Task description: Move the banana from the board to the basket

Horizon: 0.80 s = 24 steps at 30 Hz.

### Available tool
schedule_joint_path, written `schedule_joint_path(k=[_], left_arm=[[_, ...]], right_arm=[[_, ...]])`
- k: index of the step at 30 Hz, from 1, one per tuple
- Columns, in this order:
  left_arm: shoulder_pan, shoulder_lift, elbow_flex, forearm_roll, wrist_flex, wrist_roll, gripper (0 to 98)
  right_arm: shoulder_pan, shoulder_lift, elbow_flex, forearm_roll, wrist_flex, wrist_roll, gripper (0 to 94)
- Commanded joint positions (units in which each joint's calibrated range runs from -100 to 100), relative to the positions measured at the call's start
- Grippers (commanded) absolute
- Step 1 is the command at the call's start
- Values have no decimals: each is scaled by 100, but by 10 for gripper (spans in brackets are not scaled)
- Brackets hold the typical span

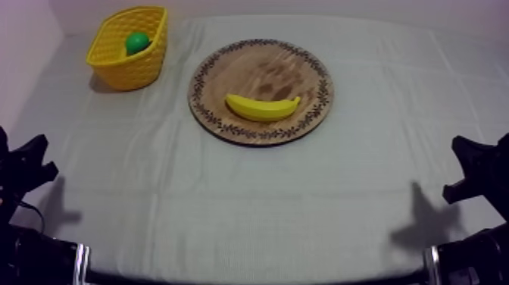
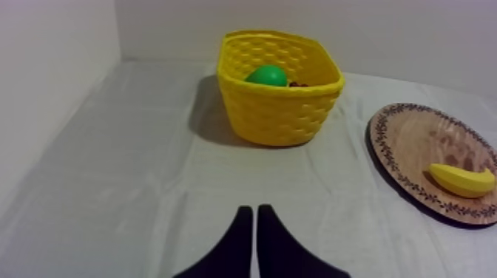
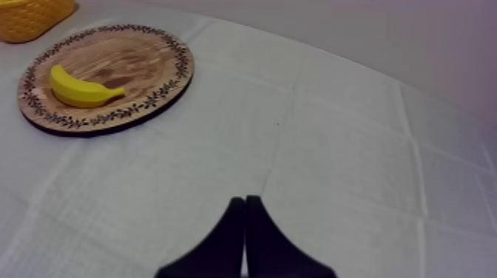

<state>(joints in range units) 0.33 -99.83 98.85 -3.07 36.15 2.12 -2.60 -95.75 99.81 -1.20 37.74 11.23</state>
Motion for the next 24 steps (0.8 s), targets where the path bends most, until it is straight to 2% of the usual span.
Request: schedule_joint_path(k=[1, 10, 20, 24], left_arm=[[-182, 1, 104, 124, -236, -366, 1], [-276, 7, -44, 134, 240, -372, 1], [-287, 9, -35, 100, 11, -389, 1], [-251, 203, -271, -2, -45, -318, 1]], right_arm=[[0, 0, -3, 1, 0, -2, 3], [0, 0, -3, 1, 0, -1, 3], [0, 0, -3, 1, 0, -1, 3], [0, 0, -3, 1, 0, -2, 3]])
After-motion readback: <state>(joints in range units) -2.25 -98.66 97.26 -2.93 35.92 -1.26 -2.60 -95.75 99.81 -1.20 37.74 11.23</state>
